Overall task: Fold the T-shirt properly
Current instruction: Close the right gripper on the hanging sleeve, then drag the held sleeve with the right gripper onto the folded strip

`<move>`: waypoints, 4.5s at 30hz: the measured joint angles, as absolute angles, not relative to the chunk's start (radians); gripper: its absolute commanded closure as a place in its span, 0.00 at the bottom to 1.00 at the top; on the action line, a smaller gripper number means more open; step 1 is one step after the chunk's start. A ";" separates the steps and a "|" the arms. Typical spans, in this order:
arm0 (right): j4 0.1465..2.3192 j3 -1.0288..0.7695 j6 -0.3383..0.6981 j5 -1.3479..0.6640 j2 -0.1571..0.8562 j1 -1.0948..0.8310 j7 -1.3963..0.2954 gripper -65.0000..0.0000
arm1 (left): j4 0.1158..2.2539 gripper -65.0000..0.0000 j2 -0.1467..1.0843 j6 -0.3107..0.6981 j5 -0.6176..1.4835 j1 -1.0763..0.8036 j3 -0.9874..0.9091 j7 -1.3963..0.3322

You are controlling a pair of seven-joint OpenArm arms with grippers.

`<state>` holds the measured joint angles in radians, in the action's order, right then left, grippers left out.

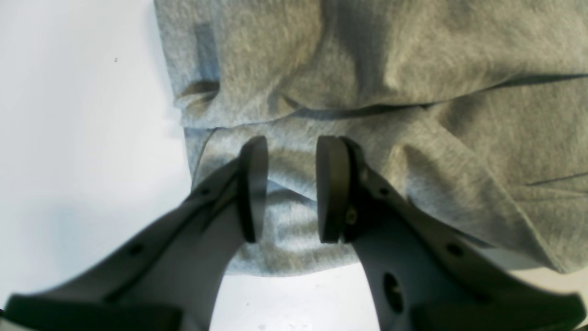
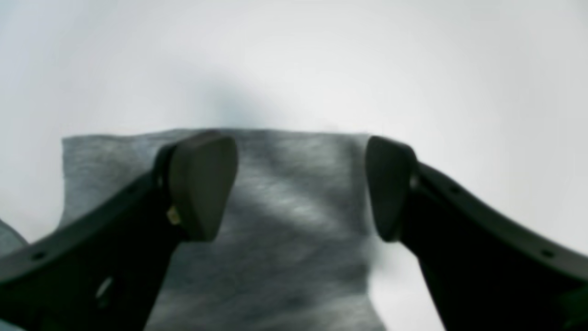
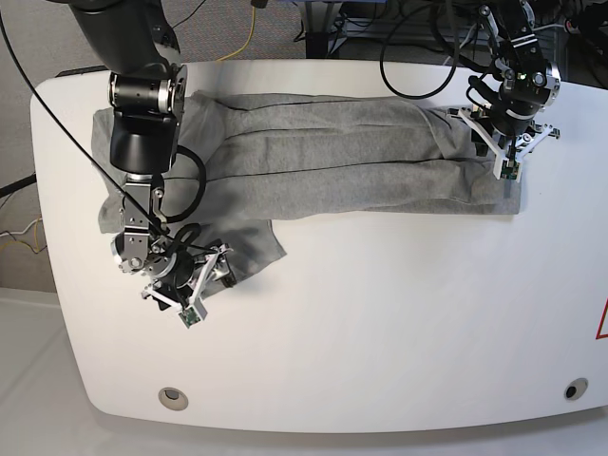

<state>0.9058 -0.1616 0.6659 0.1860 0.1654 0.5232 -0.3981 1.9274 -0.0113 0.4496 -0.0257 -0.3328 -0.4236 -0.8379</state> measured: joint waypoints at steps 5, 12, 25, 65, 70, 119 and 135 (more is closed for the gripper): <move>0.906 -0.163 0.658 0.188 0.186 0.528 -0.374 0.30 | 1.927 0.76 -0.011 0.450 -0.025 -0.333 -0.423 -0.838; 0.839 -0.162 0.662 0.184 0.205 0.532 -0.333 0.30 | 1.927 0.76 -0.010 0.450 -0.026 -0.333 -0.425 -0.838; 0.754 -0.162 0.659 0.187 0.215 0.502 -0.262 0.30 | 1.927 0.76 -0.010 0.450 -0.026 -0.335 -0.426 -0.838; 0.913 -0.163 0.663 0.184 0.213 0.433 -0.384 0.97 | 1.927 0.76 -0.007 0.450 -0.026 -0.332 -0.426 -0.838; 1.019 -0.162 0.663 0.185 0.215 0.400 -0.458 0.97 | 1.927 0.76 -0.007 0.450 -0.026 -0.332 -0.426 -0.838; 1.819 -0.241 0.677 0.180 0.155 0.027 -0.881 0.97 | 1.927 0.76 -0.015 0.450 -0.025 -0.330 -0.424 -0.838; 1.935 -0.255 0.678 0.175 0.153 -0.089 -0.990 0.97 | 1.927 0.76 -0.052 0.449 -0.025 -0.329 -0.422 -0.838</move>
<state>1.9347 -0.2546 0.6781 0.1753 0.1532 -0.0891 -0.9901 1.9270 -0.0525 0.4492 -0.0254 -0.3290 -0.4225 -0.8375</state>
